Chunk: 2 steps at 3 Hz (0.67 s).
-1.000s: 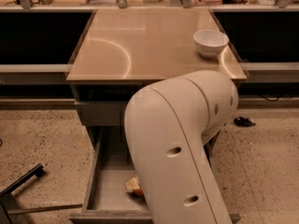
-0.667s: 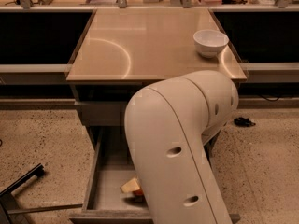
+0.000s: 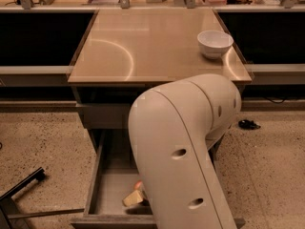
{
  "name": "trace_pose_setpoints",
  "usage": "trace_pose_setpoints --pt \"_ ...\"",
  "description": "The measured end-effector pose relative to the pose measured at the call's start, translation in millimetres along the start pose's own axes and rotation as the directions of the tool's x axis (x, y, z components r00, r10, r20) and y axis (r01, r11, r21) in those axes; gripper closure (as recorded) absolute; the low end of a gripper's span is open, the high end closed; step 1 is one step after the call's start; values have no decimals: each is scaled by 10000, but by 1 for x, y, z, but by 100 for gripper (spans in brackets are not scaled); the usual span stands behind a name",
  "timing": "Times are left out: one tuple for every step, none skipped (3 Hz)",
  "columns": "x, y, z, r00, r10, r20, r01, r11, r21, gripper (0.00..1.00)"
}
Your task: Pick apple from middle drawer and place on counter
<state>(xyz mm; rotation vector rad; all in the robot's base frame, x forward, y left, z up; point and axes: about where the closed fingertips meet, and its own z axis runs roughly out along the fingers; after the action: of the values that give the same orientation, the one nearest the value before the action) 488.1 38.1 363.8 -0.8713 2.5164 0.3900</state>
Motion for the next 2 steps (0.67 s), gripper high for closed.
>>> trace_pose_setpoints --pt "0 0 0 10000 0 0 0 10000 0 0" --pt "0 0 0 10000 0 0 0 10000 0 19"
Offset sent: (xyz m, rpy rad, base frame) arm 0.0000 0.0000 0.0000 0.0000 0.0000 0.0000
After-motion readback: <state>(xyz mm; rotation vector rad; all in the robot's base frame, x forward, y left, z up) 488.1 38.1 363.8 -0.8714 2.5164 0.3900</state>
